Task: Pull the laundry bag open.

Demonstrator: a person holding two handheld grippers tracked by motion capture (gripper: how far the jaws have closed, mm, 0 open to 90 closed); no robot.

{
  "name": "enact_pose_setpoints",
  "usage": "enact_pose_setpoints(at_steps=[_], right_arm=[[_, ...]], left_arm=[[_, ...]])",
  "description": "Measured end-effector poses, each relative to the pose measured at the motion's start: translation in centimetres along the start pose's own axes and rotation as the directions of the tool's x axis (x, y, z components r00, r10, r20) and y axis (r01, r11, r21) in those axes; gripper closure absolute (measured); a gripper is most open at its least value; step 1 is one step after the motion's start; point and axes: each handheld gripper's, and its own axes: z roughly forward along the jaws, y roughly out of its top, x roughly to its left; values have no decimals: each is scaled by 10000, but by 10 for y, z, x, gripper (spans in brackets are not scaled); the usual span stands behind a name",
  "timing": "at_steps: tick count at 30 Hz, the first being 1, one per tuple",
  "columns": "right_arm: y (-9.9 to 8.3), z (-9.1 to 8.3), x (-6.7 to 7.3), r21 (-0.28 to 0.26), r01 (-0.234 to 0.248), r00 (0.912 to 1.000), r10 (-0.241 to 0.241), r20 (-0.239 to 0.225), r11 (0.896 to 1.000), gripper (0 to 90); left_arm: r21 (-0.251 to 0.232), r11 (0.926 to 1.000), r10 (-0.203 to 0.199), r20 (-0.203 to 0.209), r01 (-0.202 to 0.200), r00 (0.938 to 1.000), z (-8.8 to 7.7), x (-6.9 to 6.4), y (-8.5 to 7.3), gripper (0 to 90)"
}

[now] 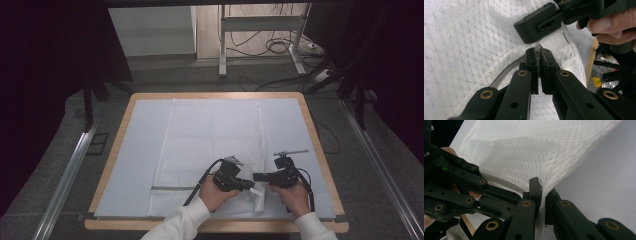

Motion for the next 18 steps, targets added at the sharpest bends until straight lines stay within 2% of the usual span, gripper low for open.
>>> enact_pose_setpoints(at_steps=[3,5,6,8,18], right_arm=[[0,0,0,34,27,10000,-27,-17,10000,877],[0,0,0,50,58,10000,-58,1,10000,878],[0,0,0,33,55,10000,-55,17,10000,878],[0,-2,0,33,79,10000,-79,-17,10000,878],[0,-1,0,91,129,9999,-129,-4,9999,878]], left_arm=[[25,10000,-14,20,14,10000,1,1,0,868],[115,9999,36,-179,-34,9998,2,2,-1,869],[172,9998,-35,-173,38,9998,2,4,-2,869],[111,9991,-404,144,402,9991,2,9,-4,869],[123,9996,-258,-24,258,9997,-1,9,-4,868]])
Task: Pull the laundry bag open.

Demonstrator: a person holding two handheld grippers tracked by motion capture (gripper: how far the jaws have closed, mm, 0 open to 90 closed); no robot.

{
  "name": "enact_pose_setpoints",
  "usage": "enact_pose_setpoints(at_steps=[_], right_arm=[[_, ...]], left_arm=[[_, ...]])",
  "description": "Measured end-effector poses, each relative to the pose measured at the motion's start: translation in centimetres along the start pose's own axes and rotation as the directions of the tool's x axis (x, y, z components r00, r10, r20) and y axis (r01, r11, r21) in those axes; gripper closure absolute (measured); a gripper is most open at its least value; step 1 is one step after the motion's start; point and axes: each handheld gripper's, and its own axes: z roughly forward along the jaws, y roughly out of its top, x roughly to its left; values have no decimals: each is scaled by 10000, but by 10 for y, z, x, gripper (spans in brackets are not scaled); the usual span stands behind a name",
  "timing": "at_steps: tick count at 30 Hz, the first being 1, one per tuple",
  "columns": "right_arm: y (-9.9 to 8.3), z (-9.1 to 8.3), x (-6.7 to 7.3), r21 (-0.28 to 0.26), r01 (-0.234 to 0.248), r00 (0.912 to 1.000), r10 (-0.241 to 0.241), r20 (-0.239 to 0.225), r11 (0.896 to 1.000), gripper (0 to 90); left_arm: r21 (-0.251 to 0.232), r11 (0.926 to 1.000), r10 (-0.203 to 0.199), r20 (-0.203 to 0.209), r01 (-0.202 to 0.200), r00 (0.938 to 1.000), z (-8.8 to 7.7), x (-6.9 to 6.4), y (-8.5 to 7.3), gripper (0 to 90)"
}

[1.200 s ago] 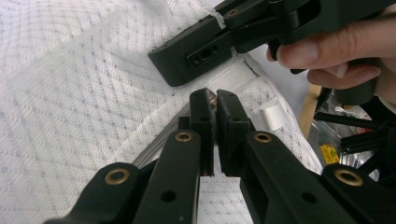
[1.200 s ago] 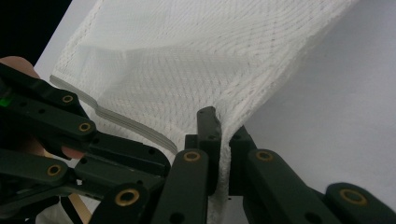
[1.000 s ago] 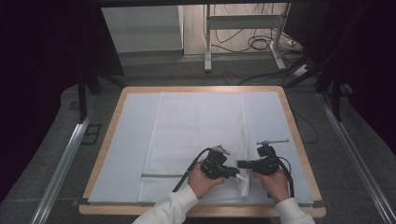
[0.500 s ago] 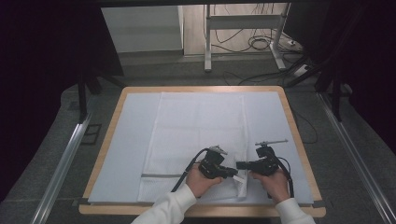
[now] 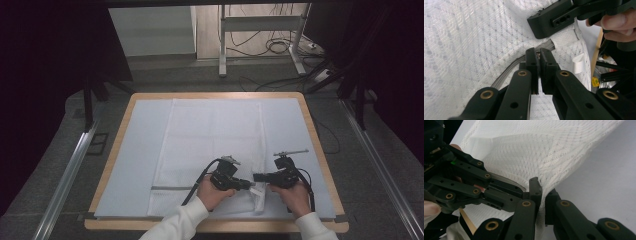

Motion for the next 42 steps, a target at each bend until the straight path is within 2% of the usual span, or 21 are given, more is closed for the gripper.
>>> enact_pose_setpoints(at_steps=[3,5,9,14,20,28,42], right_arm=[[0,1,0,15,1,10000,-1,-10,10000,878],[0,0,0,13,17,10000,-17,11,10000,878],[-1,0,-1,9,10,10000,-10,-20,10000,878],[-1,0,-2,26,13,10000,-13,2,10000,878],[-1,-1,-2,8,-26,10000,26,-27,10000,878],[-1,-2,-3,-72,-37,9999,36,-111,10000,878],[-1,-3,-4,-78,-2,9999,1,-169,10000,878]], left_arm=[[15,10000,75,-68,-74,9999,-1,-1,0,868],[56,9998,197,-287,-195,9994,-1,-1,-1,868],[57,9999,98,-268,-96,9996,-2,1,-3,868],[98,9998,165,-498,-160,9986,-5,1,-4,868],[139,9999,105,-592,-97,9982,-10,5,-7,868],[69,10000,-2,-713,7,9975,-22,12,-12,868],[60,9996,-274,-637,279,9976,-27,18,-17,868]])
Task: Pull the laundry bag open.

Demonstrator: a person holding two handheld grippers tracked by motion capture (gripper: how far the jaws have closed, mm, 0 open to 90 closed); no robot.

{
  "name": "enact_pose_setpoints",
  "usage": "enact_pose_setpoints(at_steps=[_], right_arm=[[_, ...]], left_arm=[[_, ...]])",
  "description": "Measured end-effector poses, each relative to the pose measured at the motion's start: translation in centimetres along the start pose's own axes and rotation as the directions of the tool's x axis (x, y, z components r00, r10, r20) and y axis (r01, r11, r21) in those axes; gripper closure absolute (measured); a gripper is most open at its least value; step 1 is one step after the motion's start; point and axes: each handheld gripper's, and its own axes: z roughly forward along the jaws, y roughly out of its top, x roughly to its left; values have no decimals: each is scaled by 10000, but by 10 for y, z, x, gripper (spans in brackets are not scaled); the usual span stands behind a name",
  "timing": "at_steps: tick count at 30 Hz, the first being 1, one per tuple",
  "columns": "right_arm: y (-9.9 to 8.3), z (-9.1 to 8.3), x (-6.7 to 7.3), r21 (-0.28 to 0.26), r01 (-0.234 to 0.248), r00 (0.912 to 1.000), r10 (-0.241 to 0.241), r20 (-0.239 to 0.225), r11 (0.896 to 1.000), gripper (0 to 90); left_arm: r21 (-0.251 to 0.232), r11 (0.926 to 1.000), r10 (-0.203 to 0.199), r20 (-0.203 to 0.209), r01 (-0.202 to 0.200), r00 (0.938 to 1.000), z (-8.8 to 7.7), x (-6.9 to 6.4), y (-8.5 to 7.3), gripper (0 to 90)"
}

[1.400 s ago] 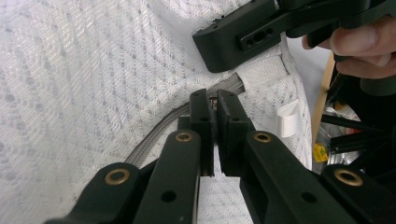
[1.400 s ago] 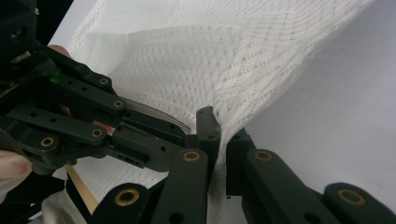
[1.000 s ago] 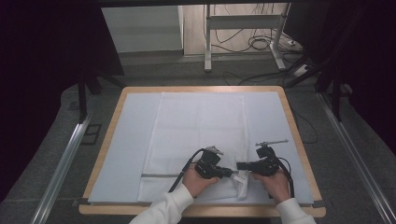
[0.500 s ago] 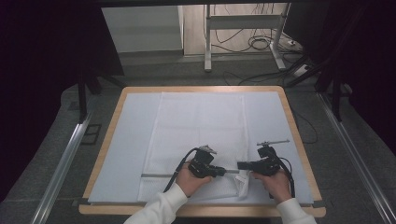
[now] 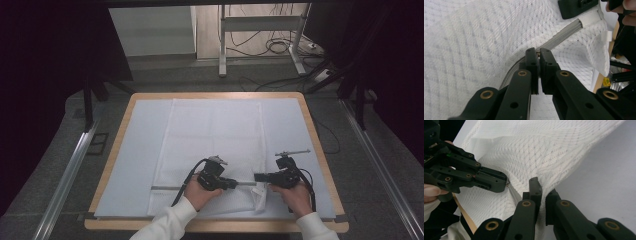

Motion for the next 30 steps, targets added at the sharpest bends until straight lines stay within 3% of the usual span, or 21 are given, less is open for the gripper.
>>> enact_pose_setpoints(at_steps=[16,30], right_arm=[[0,-1,-1,-46,7,10000,-8,-40,10000,878],[0,-1,0,-11,52,10000,-52,-7,10000,878]], left_arm=[[52,9998,-189,-97,189,9998,-7,9,-5,868],[167,9998,-101,-301,106,9995,-10,11,-10,867]])
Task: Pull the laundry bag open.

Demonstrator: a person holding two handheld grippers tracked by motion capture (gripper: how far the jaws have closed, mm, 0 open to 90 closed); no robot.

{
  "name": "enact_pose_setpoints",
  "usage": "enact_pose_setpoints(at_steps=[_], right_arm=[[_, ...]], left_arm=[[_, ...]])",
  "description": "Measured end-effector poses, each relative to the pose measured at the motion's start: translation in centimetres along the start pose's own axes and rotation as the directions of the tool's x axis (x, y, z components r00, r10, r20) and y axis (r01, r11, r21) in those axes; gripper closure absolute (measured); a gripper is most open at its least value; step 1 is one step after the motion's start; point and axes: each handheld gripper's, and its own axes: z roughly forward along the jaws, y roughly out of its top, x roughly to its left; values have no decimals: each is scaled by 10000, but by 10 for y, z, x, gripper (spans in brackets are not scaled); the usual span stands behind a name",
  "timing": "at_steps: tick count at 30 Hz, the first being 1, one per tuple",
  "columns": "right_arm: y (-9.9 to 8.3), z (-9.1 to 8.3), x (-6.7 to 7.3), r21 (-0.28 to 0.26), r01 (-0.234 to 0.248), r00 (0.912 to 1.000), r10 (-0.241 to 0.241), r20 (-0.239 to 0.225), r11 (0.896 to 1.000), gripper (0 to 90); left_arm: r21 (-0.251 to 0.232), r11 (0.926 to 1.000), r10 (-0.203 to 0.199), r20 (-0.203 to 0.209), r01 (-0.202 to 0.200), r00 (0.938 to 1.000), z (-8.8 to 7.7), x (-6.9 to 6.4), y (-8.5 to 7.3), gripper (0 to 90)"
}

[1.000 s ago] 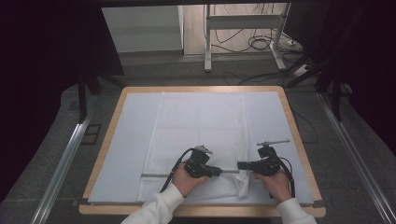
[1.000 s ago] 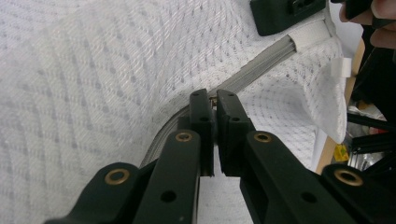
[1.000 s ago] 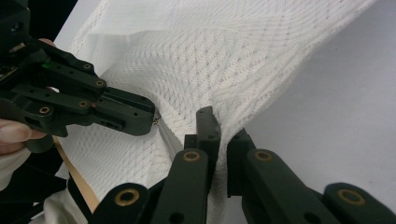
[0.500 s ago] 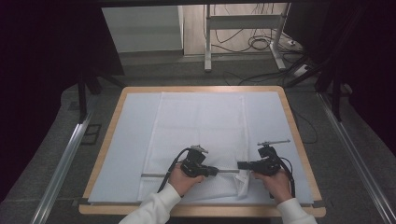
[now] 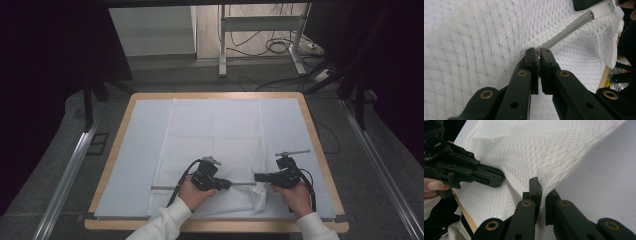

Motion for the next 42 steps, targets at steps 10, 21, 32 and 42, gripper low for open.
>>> enact_pose_setpoints(at_steps=[10,21,32,42], right_arm=[[0,0,0,18,34,10000,-34,-26,10000,878],[0,-1,0,26,1,10000,0,-38,10000,878],[-1,0,-1,79,14,10000,-13,-30,10000,878],[-2,1,-2,108,30,10000,-30,12,9999,878]], left_arm=[[34,10000,-54,-10,54,10000,-3,2,-5,867],[-26,9997,-250,55,250,9997,-9,9,-9,867],[-32,9993,-378,87,379,9992,-15,14,-14,867],[-47,9988,-482,58,482,9988,-19,18,-17,867]])
